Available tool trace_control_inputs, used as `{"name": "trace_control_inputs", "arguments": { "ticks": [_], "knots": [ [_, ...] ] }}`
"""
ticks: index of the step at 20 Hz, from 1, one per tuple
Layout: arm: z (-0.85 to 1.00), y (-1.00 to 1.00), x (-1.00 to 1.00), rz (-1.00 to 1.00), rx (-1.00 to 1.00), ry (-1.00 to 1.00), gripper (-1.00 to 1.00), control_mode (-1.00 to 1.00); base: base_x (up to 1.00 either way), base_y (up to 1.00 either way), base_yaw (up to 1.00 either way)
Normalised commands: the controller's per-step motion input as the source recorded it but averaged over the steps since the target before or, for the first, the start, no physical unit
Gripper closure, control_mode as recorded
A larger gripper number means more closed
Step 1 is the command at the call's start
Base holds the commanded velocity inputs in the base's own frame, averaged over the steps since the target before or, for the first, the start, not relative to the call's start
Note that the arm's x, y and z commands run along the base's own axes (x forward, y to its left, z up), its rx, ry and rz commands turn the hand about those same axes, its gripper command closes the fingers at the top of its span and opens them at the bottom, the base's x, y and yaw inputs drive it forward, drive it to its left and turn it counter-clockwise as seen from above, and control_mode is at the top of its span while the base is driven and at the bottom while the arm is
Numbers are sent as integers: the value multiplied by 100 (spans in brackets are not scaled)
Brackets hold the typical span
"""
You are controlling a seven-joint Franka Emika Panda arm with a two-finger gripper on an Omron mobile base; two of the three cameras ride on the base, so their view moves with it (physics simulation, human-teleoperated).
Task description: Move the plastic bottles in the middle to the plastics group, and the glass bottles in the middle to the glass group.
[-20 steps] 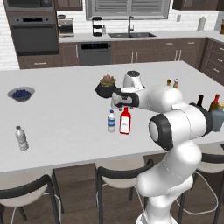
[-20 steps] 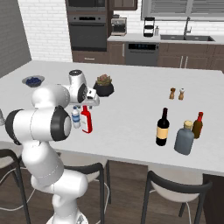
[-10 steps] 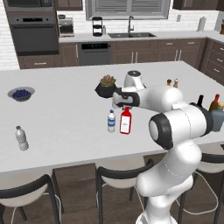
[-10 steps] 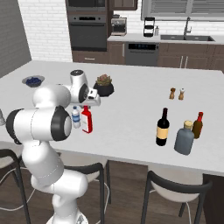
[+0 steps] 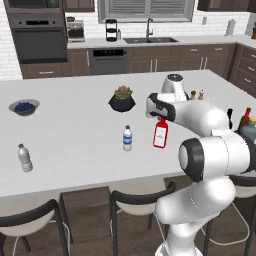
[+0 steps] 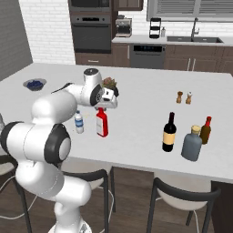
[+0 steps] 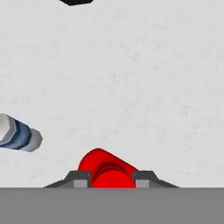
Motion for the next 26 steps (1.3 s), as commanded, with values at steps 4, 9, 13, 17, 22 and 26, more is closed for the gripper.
{"name": "trace_control_inputs", "arguments": {
  "ticks": [4,9,13,17,22,26],
  "knots": [
    [16,-100,-34,-12,0,0,100,-100,0,0,0],
    [4,-100,-27,-13,-1,0,100,-100,0,0,0],
    [0,-100,-9,-14,-4,0,100,-100,0,0,0],
    [0,-96,-1,-13,-4,1,100,-100,0,0,0],
    [-5,-61,0,-15,-8,0,100,-100,0,0,0],
    [-26,-18,0,-17,-11,0,100,-100,0,0,0]
  ]
}}
